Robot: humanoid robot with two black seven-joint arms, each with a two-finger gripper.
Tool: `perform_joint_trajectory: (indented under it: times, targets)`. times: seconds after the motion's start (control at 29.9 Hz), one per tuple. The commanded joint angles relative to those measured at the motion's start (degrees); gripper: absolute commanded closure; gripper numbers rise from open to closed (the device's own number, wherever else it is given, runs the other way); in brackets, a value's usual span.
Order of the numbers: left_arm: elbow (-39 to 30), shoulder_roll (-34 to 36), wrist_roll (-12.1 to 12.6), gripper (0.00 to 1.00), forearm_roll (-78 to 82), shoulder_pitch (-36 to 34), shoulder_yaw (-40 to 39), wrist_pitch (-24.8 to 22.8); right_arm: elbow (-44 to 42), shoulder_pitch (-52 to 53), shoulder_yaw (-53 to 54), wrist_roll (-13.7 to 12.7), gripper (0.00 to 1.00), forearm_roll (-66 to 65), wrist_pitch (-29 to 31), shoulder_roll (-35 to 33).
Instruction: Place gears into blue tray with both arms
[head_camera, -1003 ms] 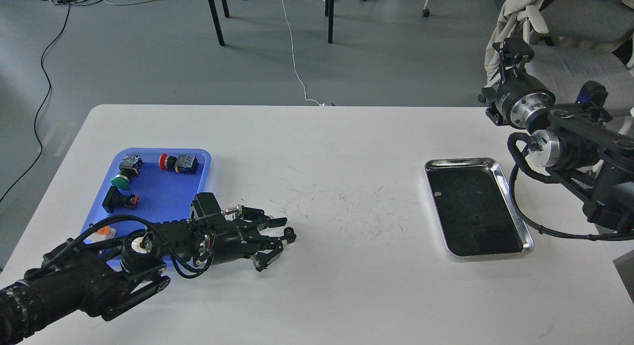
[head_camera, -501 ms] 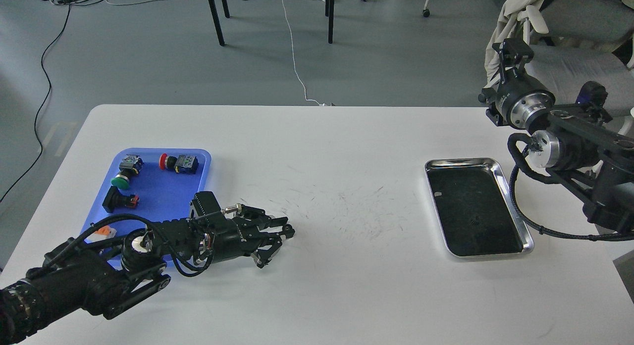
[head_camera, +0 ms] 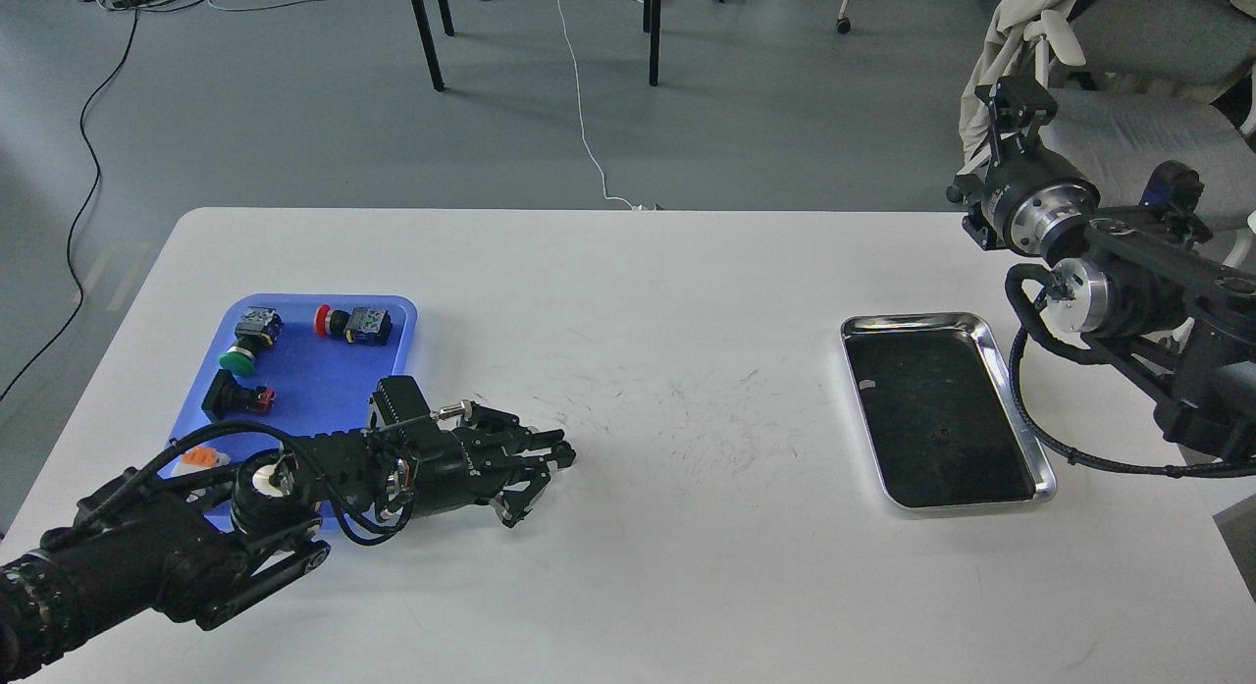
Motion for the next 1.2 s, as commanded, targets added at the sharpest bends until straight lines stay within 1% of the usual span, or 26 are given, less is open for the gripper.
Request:
perform_joint_trajectory:
  times: [0.0,0.37,0.47,0.6,0.7,0.84,0.9,1.07,1.17]
  targets:
    - [-0.36,0.88,0.04,0.90,-0.02,-0.34,-0.20,0.09,0.01,-0.01,0.00,0.00,0.01,0.00,0.00,0.00]
    - [-1.94,5.62,0.04,0.90,-0.02,-4.47,-0.20,-0.26,-1.13,-0.09,0.00,0.00,0.01,-0.09,0.09,0.00]
    - [-3.26,8.96,0.04,0.90,-0.02,-6.58,-0.20,-0.61,-1.13,-0.18,0.00,0.00,0.01,-0.09,0.09,0.00]
    - [-3.62,11.51,0.04,0.90,-0.02,-8.25,-0.20,-0.88,-1.31,-0.27,0.00,0.00,0.01,-0.09,0.09,0.26]
    - [-4.05,14.49,0.04,0.90,-0.02,-8.69,-0.29,-0.88,-1.22,-0.36,0.00,0.00,0.01,-0.09,0.09,0.35]
    - [-6.51,19.15,0.04,0.90,-0.02,-8.60,-0.73,-0.70,-1.22,-0.53,0.00,0.00,0.01,-0.09,0.09,0.35]
    - [-6.87,21.00,0.04,0.90,-0.02,-8.52,-0.82,-0.70,-0.96,-0.53,0.00,0.35,0.01,-0.09,0.09,0.35]
    - [-6.87,23.82,0.04,0.90,-0.02,-8.17,-0.73,-0.52,-0.70,-0.27,0.00,0.35,0.01,-0.18,0.09,0.35]
    - [-6.43,24.26,0.04,0.90,-0.02,-7.81,-0.73,-0.44,-0.70,-0.27,0.00,0.35,0.01,-0.18,0.09,0.35]
